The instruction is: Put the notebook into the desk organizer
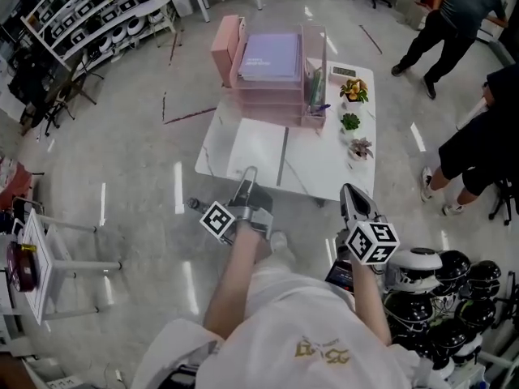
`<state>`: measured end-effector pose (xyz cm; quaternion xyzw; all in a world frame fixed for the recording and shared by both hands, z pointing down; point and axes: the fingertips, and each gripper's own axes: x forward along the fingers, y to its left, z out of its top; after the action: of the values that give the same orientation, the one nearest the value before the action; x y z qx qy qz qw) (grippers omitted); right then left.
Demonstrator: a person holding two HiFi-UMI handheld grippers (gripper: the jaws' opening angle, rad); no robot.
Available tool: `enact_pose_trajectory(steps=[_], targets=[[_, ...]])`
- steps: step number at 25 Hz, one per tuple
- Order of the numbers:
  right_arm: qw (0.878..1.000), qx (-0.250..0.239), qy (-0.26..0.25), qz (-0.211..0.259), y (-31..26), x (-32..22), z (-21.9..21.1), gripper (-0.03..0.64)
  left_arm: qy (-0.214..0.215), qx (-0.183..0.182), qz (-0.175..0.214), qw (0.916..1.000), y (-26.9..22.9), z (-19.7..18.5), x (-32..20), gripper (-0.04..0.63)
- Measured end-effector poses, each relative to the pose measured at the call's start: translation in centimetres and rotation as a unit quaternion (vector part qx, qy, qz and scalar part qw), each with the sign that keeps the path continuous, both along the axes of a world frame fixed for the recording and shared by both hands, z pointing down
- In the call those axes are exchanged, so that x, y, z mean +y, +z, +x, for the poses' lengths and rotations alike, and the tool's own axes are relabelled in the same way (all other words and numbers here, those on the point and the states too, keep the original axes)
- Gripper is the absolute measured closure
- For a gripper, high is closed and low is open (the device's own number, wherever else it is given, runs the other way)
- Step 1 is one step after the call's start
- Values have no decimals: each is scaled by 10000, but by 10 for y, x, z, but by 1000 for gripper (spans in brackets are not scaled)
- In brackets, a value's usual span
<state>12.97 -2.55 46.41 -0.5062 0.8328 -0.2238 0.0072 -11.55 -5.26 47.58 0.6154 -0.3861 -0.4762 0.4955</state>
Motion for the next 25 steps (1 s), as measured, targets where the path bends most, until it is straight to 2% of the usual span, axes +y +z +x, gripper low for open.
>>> enact_pose_trajectory(steps=[5,11,25], targets=[[9998,92,135,-133,7,-53,-22,606,175,84,-173,9997,13,-19,-58,566],[9992,187,241,-242,13,-91,-43,606,411,116,-149,9990,14,-28,-103,568],[9978,389,359,-402,25,-123,-53,606,479,351,-376,9975,40,-40,-144,566]])
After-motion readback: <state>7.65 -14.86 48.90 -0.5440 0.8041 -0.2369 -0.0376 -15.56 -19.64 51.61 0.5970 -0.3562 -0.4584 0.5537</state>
